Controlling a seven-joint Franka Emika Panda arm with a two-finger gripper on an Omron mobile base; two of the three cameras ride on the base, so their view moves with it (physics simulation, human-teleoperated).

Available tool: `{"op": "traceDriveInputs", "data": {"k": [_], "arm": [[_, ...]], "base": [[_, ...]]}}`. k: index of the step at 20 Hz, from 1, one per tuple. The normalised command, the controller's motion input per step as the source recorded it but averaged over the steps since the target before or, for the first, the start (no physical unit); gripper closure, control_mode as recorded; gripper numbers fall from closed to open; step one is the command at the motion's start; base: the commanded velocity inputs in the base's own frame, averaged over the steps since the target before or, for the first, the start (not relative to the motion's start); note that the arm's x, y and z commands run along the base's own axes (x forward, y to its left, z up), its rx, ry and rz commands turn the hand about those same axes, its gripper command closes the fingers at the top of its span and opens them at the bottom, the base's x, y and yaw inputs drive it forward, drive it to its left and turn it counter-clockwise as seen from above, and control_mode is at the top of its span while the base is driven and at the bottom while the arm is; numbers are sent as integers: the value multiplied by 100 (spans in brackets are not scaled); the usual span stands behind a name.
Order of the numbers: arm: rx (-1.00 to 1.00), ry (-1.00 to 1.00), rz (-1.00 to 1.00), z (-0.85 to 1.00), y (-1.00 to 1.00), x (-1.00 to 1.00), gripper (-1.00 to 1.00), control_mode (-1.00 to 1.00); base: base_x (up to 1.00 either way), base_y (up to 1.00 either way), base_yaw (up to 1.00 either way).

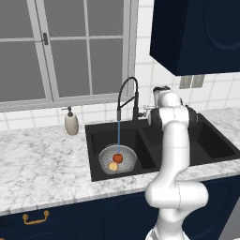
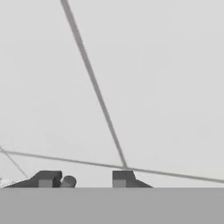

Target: Put the colander in the sink, put the orange, peach in the colander, and turn on the sink faucet and pour water over the colander.

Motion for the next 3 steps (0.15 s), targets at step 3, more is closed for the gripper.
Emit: {"op": "traceDriveInputs", "data": {"k": [3], "arm": [[1, 0, -1, -6, -43, -10, 100, -100]], "base": [[0, 0, 0]]}}
